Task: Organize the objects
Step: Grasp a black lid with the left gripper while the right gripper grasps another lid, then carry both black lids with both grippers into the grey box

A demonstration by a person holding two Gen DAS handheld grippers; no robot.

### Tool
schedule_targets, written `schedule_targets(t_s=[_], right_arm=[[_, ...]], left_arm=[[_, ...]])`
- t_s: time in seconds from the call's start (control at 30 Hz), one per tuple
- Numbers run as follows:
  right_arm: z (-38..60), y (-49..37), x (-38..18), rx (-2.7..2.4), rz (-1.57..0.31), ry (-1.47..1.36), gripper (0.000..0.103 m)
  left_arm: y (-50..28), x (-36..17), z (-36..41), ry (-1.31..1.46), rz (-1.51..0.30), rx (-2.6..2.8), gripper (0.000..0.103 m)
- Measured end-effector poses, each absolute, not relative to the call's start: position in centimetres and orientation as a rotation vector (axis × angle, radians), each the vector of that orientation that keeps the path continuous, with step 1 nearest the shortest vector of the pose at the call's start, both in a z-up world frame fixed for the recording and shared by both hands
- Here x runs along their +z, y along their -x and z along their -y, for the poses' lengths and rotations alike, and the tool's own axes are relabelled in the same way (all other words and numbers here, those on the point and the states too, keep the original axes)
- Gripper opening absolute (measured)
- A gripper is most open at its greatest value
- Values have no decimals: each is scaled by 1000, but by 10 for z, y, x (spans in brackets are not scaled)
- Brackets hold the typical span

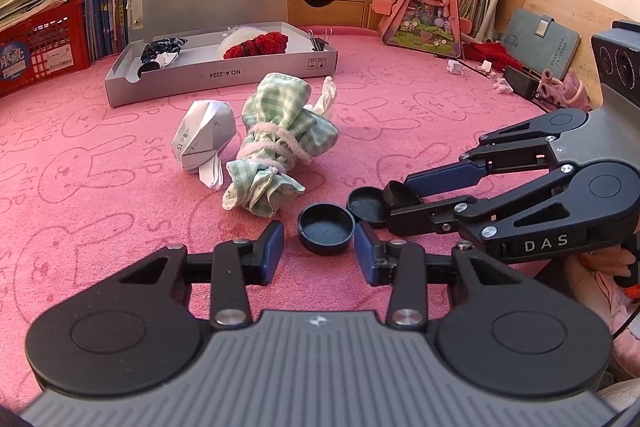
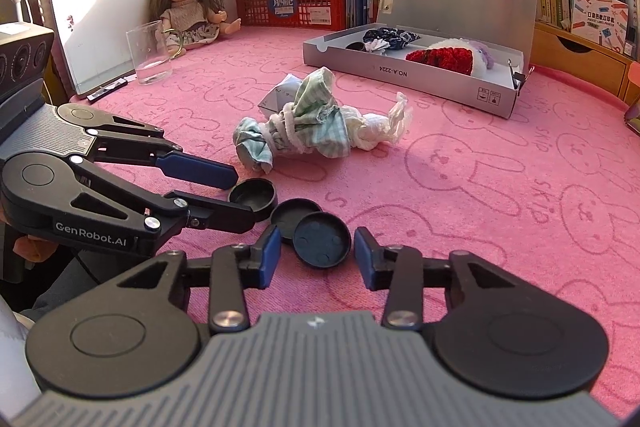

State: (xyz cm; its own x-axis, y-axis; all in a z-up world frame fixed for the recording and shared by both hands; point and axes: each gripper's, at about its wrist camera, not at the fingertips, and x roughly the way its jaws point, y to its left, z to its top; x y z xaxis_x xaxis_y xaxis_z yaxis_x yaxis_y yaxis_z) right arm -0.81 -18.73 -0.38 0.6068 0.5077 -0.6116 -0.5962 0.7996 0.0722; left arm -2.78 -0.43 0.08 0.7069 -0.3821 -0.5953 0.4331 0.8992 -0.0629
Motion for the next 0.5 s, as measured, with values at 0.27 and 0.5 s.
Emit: schedule_targets(t_s=[0.27,0.5], right_arm=[[192,13,-3,578,-656,139,37],[195,16,-4,508,-628,155,48]], left_arm=[[31,6,-7,-68,-622,-394,34],[33,1,1,-93,-605,-377,35]])
